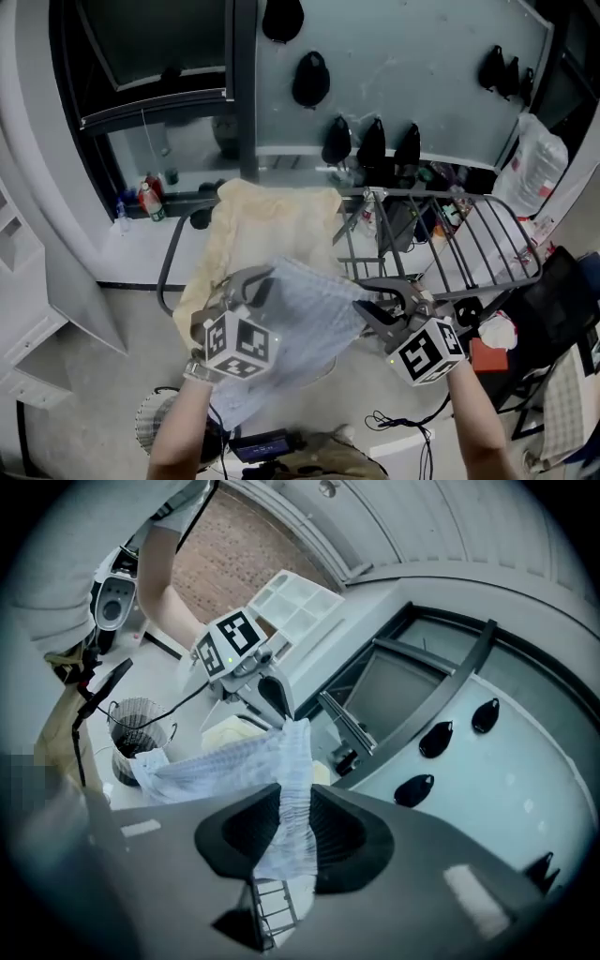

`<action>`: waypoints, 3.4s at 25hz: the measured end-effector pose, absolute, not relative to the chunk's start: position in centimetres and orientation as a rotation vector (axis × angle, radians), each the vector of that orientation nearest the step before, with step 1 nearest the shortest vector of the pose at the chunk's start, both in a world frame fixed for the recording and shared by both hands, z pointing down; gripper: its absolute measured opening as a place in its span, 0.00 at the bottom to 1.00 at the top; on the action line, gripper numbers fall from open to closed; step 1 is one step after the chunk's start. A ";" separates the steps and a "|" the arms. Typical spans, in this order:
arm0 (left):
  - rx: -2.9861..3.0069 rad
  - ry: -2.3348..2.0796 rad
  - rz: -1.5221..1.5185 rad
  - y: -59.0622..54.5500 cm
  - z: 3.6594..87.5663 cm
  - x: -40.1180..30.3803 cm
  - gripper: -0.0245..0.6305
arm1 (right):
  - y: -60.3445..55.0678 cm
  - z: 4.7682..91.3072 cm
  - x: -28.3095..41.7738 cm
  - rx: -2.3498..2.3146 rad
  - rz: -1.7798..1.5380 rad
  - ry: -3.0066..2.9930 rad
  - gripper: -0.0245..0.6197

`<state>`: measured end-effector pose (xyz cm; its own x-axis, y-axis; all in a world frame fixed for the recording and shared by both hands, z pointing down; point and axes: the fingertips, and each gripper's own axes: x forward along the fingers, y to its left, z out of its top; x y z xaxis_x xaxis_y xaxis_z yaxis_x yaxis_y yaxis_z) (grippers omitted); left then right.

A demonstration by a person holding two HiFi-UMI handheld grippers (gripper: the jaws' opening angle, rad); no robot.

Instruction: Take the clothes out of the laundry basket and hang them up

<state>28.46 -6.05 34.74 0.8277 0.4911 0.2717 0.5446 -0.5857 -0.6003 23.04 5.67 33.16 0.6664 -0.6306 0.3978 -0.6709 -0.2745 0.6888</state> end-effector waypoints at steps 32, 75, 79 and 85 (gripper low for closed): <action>-2.042 -0.993 0.314 35.6 26.1 29.4 0.05 | 46.3 29.3 21.6 2.189 0.147 -0.426 0.19; -2.151 -0.759 -0.068 43.5 33.5 63.7 0.05 | 57.5 34.6 62.0 2.017 0.165 -0.533 0.19; -2.177 -0.679 -0.096 42.7 33.4 66.8 0.05 | 56.7 34.6 65.5 2.011 0.128 -0.582 0.19; -2.208 -0.604 -0.123 41.7 32.9 71.1 0.05 | 55.7 34.1 70.1 1.998 0.089 -0.623 0.19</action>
<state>71.06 41.66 32.89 0.8797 0.3813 0.2840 0.4621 -0.5452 -0.6995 70.06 55.69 34.13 0.8647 -0.3886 0.3183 -0.4623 -0.3680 0.8068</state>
